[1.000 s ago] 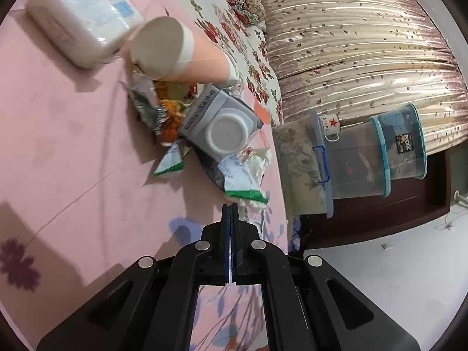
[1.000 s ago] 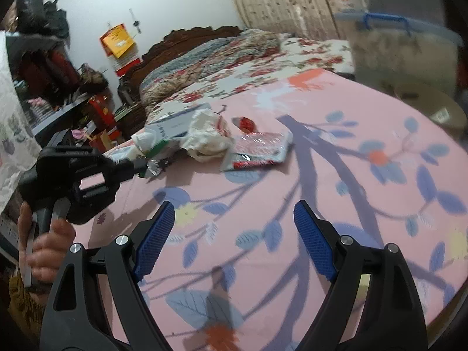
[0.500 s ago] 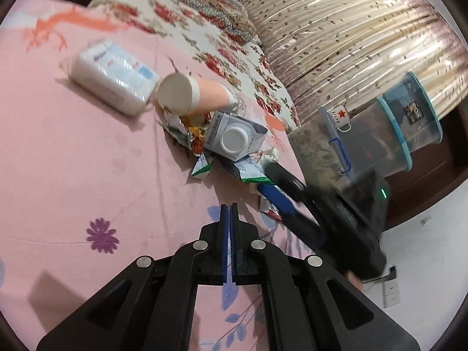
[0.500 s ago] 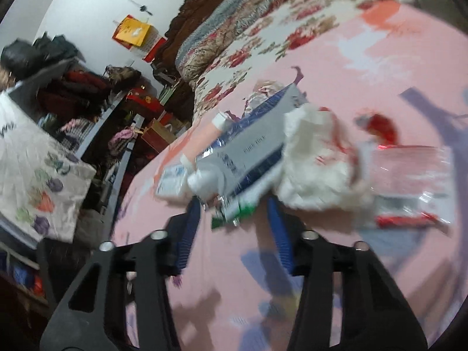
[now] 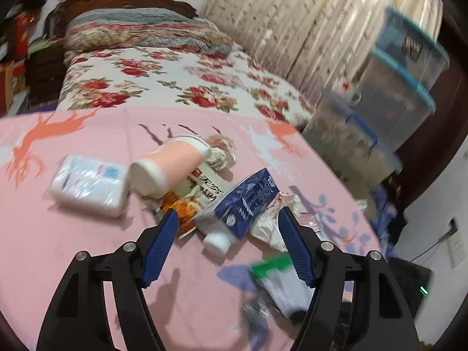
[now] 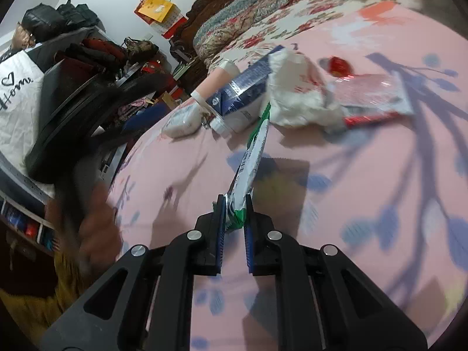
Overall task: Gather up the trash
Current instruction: 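Grasp the blue carton with the left gripper while the right gripper sets down the wrapper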
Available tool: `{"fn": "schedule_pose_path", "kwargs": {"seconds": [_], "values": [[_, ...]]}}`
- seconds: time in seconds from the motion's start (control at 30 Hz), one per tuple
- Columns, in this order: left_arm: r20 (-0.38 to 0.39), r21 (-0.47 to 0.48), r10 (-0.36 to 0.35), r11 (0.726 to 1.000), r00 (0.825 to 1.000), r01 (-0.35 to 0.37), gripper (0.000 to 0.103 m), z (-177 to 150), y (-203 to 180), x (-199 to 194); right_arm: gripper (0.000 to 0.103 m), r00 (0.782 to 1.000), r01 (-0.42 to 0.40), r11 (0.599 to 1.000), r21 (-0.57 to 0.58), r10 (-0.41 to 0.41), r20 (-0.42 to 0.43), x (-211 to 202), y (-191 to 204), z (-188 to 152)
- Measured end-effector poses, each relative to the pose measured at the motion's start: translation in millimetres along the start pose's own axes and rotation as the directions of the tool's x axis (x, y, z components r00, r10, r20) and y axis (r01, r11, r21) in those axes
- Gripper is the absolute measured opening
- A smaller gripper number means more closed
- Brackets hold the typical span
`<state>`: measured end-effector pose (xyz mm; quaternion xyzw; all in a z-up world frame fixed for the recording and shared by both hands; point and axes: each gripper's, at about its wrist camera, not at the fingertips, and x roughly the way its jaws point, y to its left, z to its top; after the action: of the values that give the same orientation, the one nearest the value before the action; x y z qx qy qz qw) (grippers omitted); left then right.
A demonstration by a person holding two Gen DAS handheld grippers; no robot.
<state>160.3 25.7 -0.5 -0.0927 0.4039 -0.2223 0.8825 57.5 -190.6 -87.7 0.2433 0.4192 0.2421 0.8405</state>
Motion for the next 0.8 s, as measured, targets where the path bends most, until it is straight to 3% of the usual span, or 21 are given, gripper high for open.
{"fn": "schedule_pose_path", "kwargs": {"seconds": [0.13, 0.3, 0.4, 0.5, 0.53, 0.57, 0.6, 0.63, 0.7, 0.77, 0.8], "values": [[-0.059, 0.088, 0.035, 0.996, 0.998, -0.03, 0.075, -0.2, -21.0, 36.3, 0.014, 0.999, 0.019, 1.0, 0.019, -0.019, 0.037, -21.7, -11.1, -14.9], [-0.08, 0.17, 0.134, 0.978, 0.988, -0.119, 0.074, -5.0, -39.1, 67.4, 0.017, 0.998, 0.017, 0.996, 0.083, -0.021, 0.058, -35.9, -29.6, -16.5], [-0.074, 0.218, 0.225, 0.954, 0.972, -0.205, 0.05, -8.4, -42.2, 76.4, 0.018, 0.997, 0.005, 0.992, 0.127, -0.014, 0.072, -37.4, -37.1, -17.0], [-0.064, 0.192, 0.164, 0.97, 0.984, -0.15, 0.017, -9.8, -40.9, 57.8, 0.019, 0.997, -0.001, 0.99, 0.14, -0.01, 0.075, -38.3, -41.6, -17.0], [-0.055, 0.185, 0.152, 0.973, 0.987, -0.14, 0.001, -10.8, -40.3, 48.1, 0.027, 0.997, -0.001, 0.99, 0.141, -0.011, 0.078, -37.7, -43.7, -16.4], [-0.055, 0.18, 0.145, 0.975, 0.988, -0.133, 0.0, -12.6, -39.9, 41.7, 0.034, 0.996, -0.001, 0.99, 0.144, -0.011, 0.084, -39.4, -43.8, -18.5], [-0.058, 0.173, 0.13, 0.978, 0.99, -0.118, 0.0, -15.3, -38.9, 35.9, 0.056, 0.995, -0.003, 0.989, 0.15, -0.012, 0.098, -40.7, -43.9, -18.8], [-0.064, 0.163, 0.112, 0.982, 0.992, -0.1, 0.0, -19.7, -37.6, 29.9, 0.065, 0.994, -0.002, 0.989, 0.151, -0.015, 0.111, -41.5, -43.5, -19.8], [-0.073, 0.146, 0.094, 0.986, 0.993, -0.083, 0.001, -26.8, -36.0, 23.4, 0.064, 0.992, 0.002, 0.991, 0.137, -0.019, 0.122, -43.1, -41.8, -18.7], [-0.076, 0.138, 0.093, 0.987, 0.993, -0.082, 0.019, -30.9, -35.8, 21.1, 0.064, 0.991, 0.008, 0.992, 0.129, -0.025, 0.131, -43.8, -39.8, -17.3], [-0.067, 0.15, 0.105, 0.984, 0.992, -0.094, 0.043, -31.7, -38.2, 21.0, 0.064, 0.991, 0.013, 0.992, 0.126, -0.03, 0.134, -43.8, -39.0, -16.8]]}}
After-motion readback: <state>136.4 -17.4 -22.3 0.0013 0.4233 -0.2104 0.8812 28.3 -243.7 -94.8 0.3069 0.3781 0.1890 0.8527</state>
